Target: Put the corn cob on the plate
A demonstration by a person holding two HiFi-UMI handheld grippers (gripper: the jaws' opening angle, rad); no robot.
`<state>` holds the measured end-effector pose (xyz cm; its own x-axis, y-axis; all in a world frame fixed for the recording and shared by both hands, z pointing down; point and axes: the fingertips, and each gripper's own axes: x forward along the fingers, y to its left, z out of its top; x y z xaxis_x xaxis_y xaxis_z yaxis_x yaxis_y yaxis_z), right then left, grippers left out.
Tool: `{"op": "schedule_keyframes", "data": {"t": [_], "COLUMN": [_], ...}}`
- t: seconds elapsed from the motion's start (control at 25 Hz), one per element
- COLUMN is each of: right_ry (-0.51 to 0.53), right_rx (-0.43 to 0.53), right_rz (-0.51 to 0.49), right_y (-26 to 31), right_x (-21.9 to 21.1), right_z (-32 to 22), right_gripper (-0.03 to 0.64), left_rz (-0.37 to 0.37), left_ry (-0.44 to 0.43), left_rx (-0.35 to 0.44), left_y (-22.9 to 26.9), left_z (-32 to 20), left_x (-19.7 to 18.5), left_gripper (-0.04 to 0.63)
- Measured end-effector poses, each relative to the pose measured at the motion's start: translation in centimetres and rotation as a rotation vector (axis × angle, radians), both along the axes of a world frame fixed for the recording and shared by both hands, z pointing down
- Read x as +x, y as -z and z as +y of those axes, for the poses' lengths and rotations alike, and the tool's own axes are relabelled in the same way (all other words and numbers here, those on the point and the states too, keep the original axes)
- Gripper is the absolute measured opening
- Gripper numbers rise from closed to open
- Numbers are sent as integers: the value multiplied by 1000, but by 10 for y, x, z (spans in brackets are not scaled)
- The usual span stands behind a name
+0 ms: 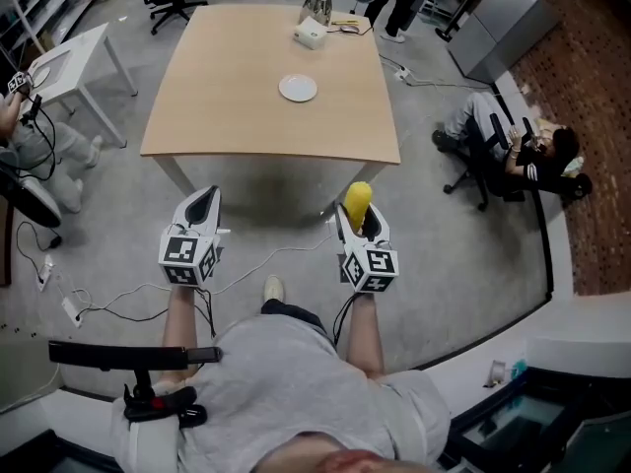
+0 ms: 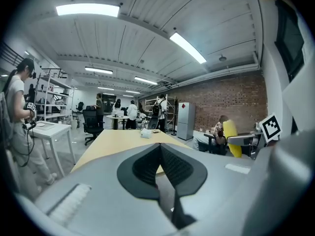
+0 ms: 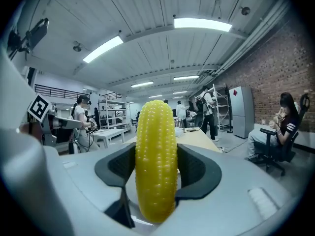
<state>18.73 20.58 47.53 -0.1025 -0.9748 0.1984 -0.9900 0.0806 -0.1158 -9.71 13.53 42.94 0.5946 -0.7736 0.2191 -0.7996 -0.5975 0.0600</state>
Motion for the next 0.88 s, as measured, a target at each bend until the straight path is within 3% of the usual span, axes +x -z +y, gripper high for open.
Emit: {"op": "schedule_keyframes", "data": {"t": [0.2,0.56,0.88], "right_ry": [28,39,36], "right_rx": [8,0,-2], "right_rz": [-3,-25,-33], "right_y": [13,-15,-18], "right_x": [2,27,32], "right_z": [-15,-68,-97], "right_gripper": [258,258,258], "left_rz": [-6,-20,-20], "left_ry": [23,63,53], "left_rx": [11,15,-5], "left_y": [7,-5,-16], "left_z": [-10,-55,-88], "left_x": [2,16,26], "left_gripper": [20,20,20]}}
